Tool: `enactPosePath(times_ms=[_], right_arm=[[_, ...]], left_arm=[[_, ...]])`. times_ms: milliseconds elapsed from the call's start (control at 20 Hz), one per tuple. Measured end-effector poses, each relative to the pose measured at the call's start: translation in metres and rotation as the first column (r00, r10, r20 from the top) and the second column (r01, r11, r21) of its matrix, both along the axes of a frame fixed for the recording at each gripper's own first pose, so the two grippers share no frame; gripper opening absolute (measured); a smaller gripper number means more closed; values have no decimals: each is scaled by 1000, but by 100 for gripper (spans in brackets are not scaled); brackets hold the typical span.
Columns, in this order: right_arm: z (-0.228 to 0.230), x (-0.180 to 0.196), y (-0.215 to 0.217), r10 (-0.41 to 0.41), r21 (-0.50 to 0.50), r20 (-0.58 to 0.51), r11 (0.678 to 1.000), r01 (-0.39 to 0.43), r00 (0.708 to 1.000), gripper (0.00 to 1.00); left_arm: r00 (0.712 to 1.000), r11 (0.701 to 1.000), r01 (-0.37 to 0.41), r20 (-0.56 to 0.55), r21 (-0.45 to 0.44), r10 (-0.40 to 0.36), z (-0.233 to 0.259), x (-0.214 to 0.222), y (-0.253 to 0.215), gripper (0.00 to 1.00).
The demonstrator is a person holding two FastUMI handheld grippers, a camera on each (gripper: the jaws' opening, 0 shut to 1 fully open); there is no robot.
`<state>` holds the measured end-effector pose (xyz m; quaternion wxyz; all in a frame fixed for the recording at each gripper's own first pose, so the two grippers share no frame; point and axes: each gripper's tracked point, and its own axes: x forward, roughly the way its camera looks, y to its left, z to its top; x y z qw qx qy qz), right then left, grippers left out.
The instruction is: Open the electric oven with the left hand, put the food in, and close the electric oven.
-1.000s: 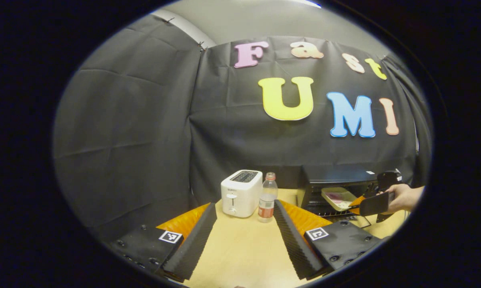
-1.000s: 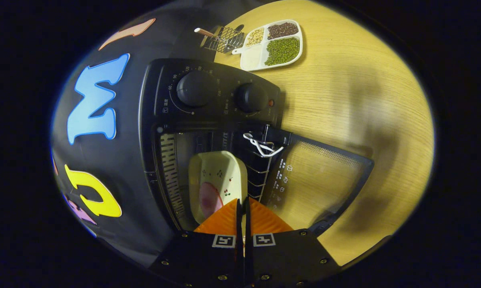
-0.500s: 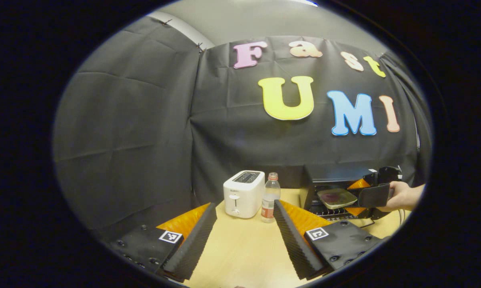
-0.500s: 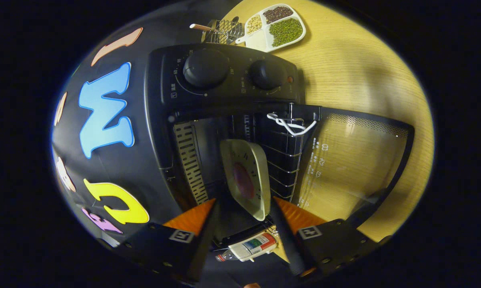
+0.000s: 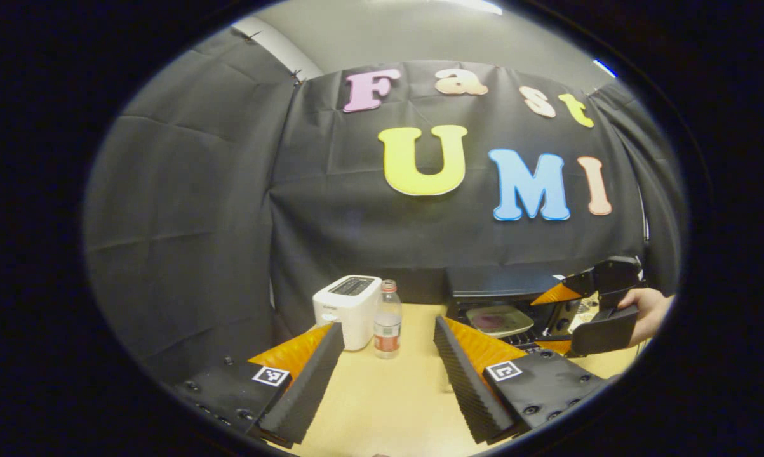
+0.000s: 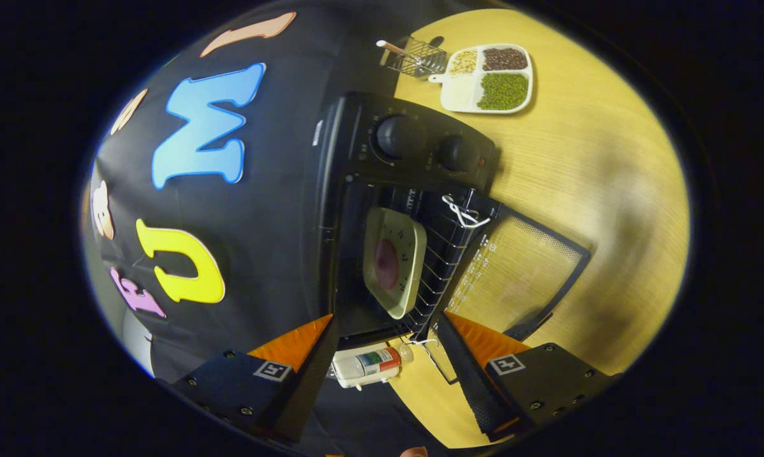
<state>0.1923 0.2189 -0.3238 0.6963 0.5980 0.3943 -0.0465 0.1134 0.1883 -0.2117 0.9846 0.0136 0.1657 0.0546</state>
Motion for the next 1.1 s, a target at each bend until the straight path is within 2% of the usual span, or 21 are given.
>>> enactPosePath(times_ms=[100, 150, 200, 250, 400, 450, 550, 600, 700, 800, 850, 950, 1100], right_arm=[[12, -11, -9, 47, -11, 21, 999, -47, 999, 97], [18, -18, -16, 74, -26, 35, 997, -73, 997, 97], [24, -25, -24, 103, -51, 53, 994, -100, 993, 97], [30, -33, -31, 133, -80, 73, 989, -127, 988, 97], [49, -57, -50, 234, -181, 130, 961, -209, 963, 97], [53, -66, -58, 271, -234, 148, 944, -233, 951, 97], [59, -86, -73, 343, -340, 167, 900, -273, 924, 97], [63, -95, -81, 371, -376, 164, 880, -290, 914, 97], [68, -109, -95, 418, -452, 163, 837, -308, 894, 97], [73, -121, -113, 466, -543, 162, 778, -316, 870, 97], [79, -128, -119, 486, -576, 168, 754, -314, 858, 97], [86, -137, -139, 510, -652, 164, 698, -295, 844, 98], [101, -146, -168, 551, -768, 163, 592, -246, 818, 98]], left_arm=[[1000, 999, 25, -4, -20, -25, -2, 1, -18, 97], [999, 999, 38, -3, -32, -39, -2, 2, -28, 91], [999, 998, 52, -7, -41, -52, -5, 3, -37, 91], [998, 997, 65, -13, -48, -66, -7, 5, -47, 97], [994, 992, 105, -32, -69, -108, -18, 5, -73, 96], [992, 990, 118, -39, -72, -121, -22, 5, -81, 91], [988, 987, 139, -58, -77, -144, -33, 5, -97, 100], [985, 984, 153, -69, -86, -159, -39, 4, -106, 96], [977, 978, 181, -93, -108, -191, -50, 1, -125, 98], [970, 972, 203, -112, -118, -216, -61, 0, -140, 100], [965, 969, 214, -125, -121, -229, -67, -1, -148, 100], [954, 964, 236, -156, -126, -255, -81, -4, -164, 91], [932, 950, 280, -197, -138, -303, -102, -9, -187, 91]])
